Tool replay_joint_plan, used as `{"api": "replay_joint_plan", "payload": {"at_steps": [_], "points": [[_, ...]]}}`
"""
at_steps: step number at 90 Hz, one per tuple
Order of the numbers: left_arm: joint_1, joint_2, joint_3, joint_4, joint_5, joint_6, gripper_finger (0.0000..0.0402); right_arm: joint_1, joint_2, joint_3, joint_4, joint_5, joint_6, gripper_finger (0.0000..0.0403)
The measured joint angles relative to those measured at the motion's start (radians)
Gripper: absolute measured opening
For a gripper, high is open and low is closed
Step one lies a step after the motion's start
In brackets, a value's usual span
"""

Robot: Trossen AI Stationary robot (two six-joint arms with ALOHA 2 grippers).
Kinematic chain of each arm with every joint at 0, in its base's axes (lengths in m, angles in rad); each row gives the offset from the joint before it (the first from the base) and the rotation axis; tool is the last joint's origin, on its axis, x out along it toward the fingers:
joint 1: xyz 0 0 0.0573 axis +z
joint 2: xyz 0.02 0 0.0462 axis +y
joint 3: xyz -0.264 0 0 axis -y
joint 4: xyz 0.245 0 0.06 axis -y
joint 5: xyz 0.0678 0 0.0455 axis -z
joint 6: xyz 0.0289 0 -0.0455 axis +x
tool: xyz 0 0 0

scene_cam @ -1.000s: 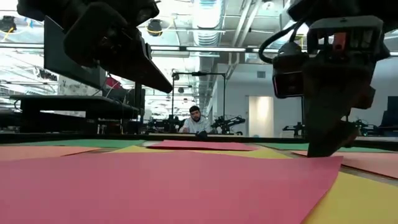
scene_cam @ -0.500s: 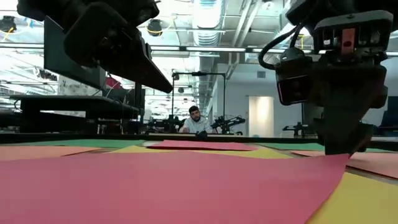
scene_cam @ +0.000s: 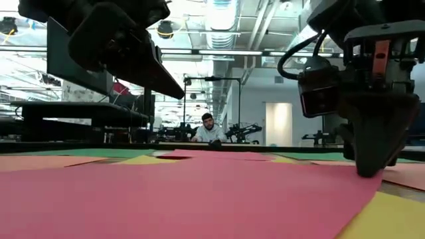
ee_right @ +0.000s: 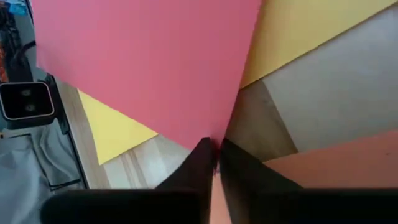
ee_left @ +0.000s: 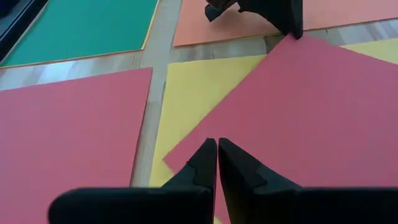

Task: Organize paper
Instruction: Stack the pink paper on top of the pink paper

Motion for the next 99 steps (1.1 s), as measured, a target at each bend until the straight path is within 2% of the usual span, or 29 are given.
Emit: {"api": "replay_joint_plan", "payload": {"at_steps": [23,42,61,73,86,99], "points": [[0.000,0.000,0.000,0.000,0.000,0.000,0.0000,-0.002,-0.096,0.000,0.000,0.004,-0.021,0.0001],[0.000,0.000,0.000,0.000,0.000,0.002,0.0000,-0.046,-0.207,0.000,-0.046,0.036,-0.068,0.0000],[0.000,-0.020,0.009,0.090,-0.030,0.098,0.0000,-0.171,-0.322,0.000,-0.168,0.074,-0.164,0.0000],[0.000,-0.036,0.037,0.091,-0.047,0.194,0.0000,-0.275,-0.373,0.012,-0.221,0.077,-0.237,0.0000],[0.000,-0.041,0.064,0.093,-0.085,0.286,0.0000,-0.380,-0.386,0.092,-0.342,0.077,-0.356,0.0000],[0.012,-0.041,0.072,0.091,-0.092,0.306,0.0000,-0.469,-0.362,0.190,-0.395,0.077,-0.465,0.0000]]}}
